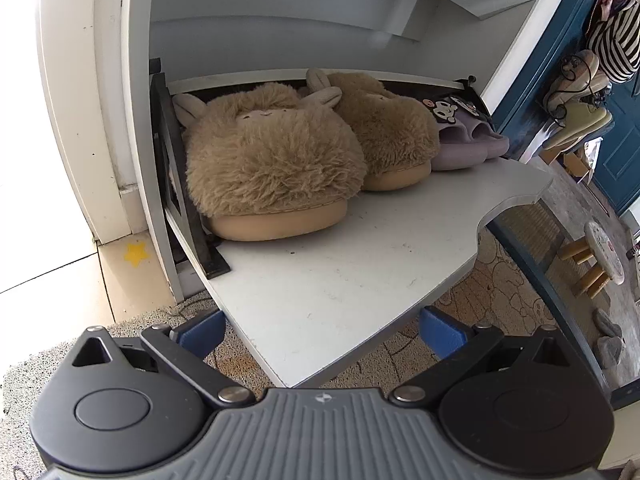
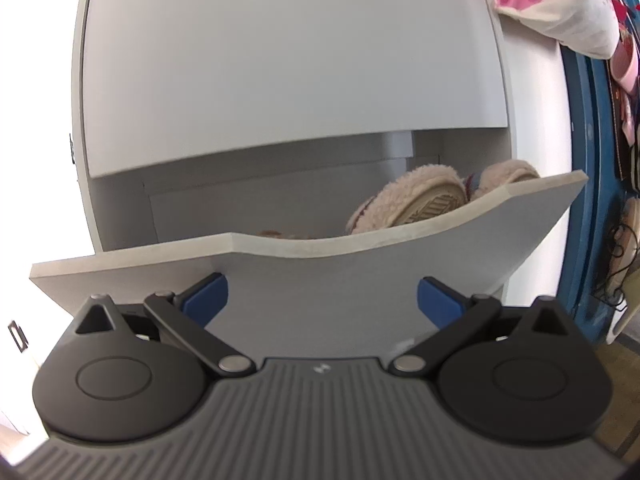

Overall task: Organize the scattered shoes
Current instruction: 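Push the tilted shelf closed into the white cabinet with the right tool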

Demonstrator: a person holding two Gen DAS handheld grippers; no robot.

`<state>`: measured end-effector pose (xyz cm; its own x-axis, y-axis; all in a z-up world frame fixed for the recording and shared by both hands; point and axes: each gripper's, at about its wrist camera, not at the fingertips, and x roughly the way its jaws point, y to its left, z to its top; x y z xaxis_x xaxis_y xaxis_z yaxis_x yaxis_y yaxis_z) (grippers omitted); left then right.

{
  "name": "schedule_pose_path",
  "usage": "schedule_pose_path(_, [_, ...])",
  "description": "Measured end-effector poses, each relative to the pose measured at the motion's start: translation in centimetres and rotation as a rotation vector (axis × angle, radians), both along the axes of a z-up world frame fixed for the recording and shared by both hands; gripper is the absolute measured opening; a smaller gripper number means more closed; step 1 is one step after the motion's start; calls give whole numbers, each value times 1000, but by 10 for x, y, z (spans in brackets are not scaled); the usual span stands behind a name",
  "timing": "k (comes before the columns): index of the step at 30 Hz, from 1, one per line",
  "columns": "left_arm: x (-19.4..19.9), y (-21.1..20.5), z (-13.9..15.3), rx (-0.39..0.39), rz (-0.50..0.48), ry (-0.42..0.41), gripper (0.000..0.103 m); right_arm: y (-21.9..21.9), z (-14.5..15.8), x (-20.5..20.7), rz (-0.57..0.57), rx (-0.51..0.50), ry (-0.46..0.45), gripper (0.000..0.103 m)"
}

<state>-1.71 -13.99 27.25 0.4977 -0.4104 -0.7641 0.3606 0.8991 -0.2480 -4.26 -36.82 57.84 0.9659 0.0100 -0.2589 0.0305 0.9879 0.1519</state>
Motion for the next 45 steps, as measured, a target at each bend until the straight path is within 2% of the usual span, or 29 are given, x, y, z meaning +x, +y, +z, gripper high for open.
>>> schedule_pose_path(2, [0, 1, 0, -7, 4, 4, 102, -2, -2, -1, -12, 4, 1, 103])
schedule_pose_path(7, [4, 12, 3, -87, 43, 35, 103, -10, -11, -13, -45, 22, 5, 103])
schedule_pose_path(11, [2, 14, 5, -111, 66, 28, 103, -25, -31, -30, -84, 68, 30, 103])
schedule_pose_path(15, [3, 25, 9, -199, 130, 37, 102, -40, -45, -35, -130, 112, 66, 103])
schedule_pose_path(19, [4, 32, 10, -247, 163, 40, 102, -49, -48, -38, -147, 150, 62, 103])
schedule_pose_path(25, [1, 37, 18, -292, 190, 3, 102, -44, -51, -37, -133, 142, 60, 103])
schedule_pose_path(29, [2, 36, 28, -286, 181, -60, 102, -46, -53, -32, -128, 139, 69, 103])
schedule_pose_path(34, [2, 27, 42, -206, 163, -183, 102, -45, -54, -31, -124, 137, 78, 103])
schedule_pose_path(41, [10, 30, 42, -205, 191, -163, 102, -47, -57, -29, -126, 142, 93, 103])
schedule_pose_path(45, [7, 20, 38, -147, 172, -164, 102, -49, -63, -26, -125, 140, 108, 103])
